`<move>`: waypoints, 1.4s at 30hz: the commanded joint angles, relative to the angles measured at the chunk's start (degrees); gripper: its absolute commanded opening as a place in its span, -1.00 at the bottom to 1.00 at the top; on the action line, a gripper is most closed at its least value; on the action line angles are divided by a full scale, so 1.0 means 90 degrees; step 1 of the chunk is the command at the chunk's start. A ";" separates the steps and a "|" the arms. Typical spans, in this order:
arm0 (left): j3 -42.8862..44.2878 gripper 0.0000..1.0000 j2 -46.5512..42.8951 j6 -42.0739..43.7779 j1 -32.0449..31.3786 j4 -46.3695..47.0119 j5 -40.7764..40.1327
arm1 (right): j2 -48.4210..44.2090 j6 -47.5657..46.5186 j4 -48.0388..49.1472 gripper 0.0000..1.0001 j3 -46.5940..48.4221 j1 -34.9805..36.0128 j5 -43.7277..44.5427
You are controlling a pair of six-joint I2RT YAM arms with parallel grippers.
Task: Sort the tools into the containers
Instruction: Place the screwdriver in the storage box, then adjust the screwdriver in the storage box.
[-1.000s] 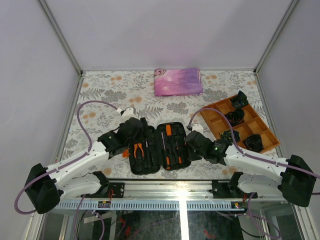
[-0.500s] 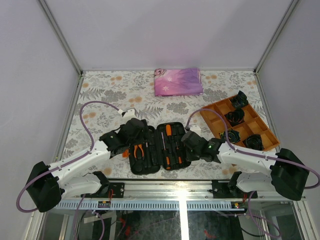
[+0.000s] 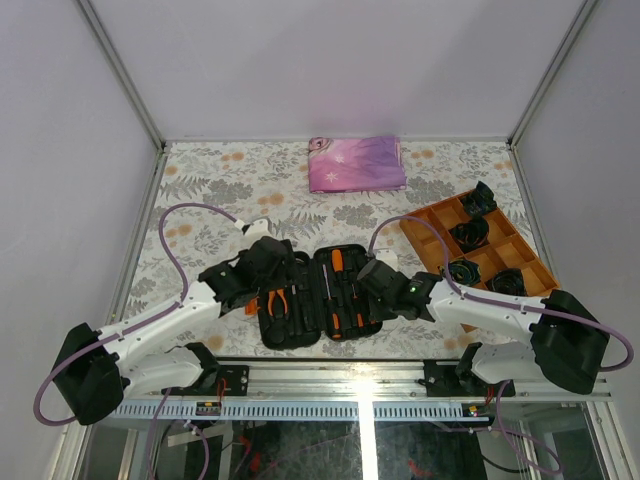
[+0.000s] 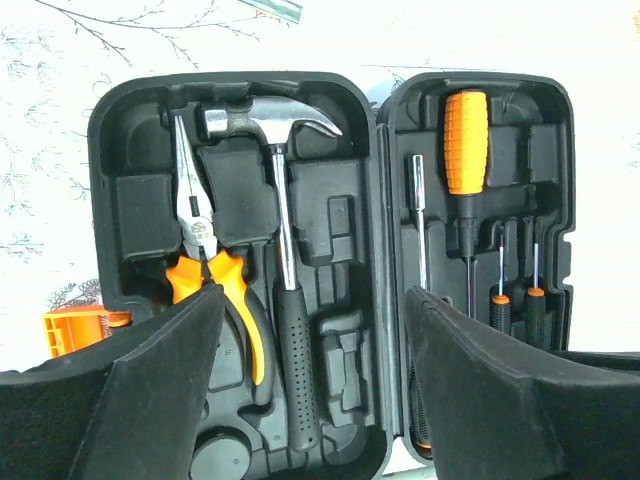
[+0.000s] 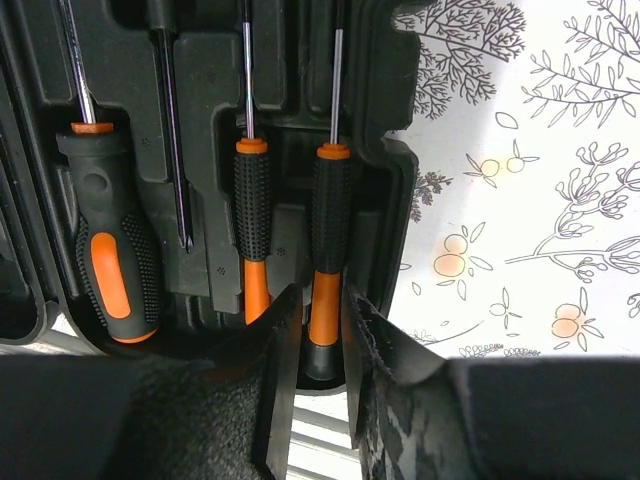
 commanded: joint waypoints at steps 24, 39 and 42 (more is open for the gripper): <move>-0.0232 0.43 -0.0347 -0.0152 0.0088 -0.0114 0.0013 | 0.0100 -0.0486 0.0256 -0.60 0.0598 0.0009 0.0712; -0.0194 0.43 -0.0333 -0.0102 0.0079 -0.0078 0.0064 | 0.0597 -0.0689 0.0385 -0.60 0.0774 -0.0372 0.0320; -0.0194 0.43 -0.0324 -0.0096 0.0084 -0.0077 0.0072 | 0.0675 -0.0667 0.0330 -0.63 0.0779 -0.0382 0.0278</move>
